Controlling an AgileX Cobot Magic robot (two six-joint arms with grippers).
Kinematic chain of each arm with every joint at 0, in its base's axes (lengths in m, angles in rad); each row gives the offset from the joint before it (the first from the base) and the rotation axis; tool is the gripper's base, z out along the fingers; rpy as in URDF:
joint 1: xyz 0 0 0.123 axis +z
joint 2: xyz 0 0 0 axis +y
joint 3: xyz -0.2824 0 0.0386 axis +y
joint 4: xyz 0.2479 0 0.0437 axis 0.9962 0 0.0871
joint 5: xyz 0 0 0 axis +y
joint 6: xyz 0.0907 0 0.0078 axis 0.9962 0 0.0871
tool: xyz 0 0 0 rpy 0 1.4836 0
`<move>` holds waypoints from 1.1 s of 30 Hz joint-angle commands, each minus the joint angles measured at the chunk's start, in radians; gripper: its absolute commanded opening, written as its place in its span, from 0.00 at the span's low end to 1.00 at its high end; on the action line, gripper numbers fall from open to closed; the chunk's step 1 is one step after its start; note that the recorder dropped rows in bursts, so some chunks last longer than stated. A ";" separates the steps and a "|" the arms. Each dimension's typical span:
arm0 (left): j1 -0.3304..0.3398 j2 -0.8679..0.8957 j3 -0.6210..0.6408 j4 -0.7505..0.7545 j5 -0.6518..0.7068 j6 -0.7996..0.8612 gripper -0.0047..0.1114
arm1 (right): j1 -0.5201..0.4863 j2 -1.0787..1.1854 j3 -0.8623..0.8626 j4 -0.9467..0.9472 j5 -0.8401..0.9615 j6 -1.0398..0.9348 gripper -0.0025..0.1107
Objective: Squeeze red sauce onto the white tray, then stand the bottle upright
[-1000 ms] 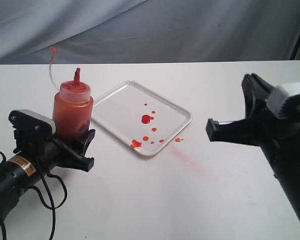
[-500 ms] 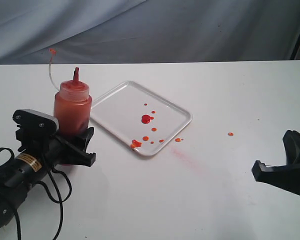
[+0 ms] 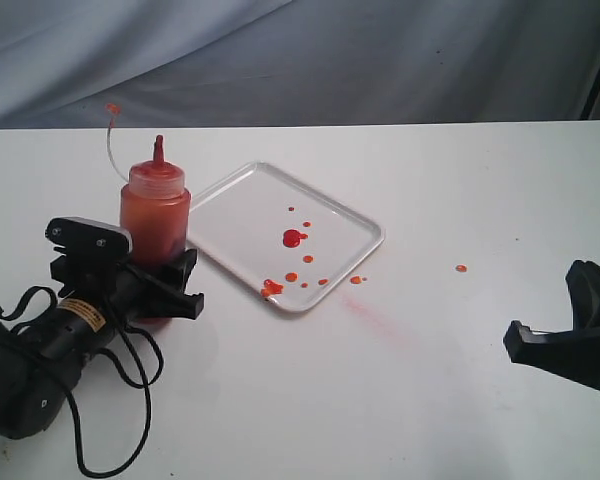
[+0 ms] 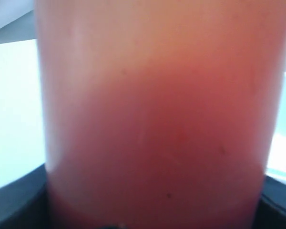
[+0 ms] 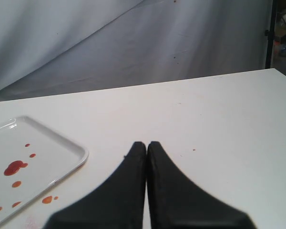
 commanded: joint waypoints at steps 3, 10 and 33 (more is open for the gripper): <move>-0.005 0.045 -0.018 -0.058 -0.066 0.017 0.04 | -0.003 -0.006 0.008 -0.004 -0.010 -0.023 0.02; -0.005 0.045 0.008 -0.054 -0.066 0.017 0.04 | -0.003 -0.006 0.008 -0.009 -0.010 -0.055 0.02; -0.005 0.045 0.064 -0.054 -0.035 0.015 0.04 | -0.003 -0.006 0.008 -0.039 -0.010 -0.057 0.02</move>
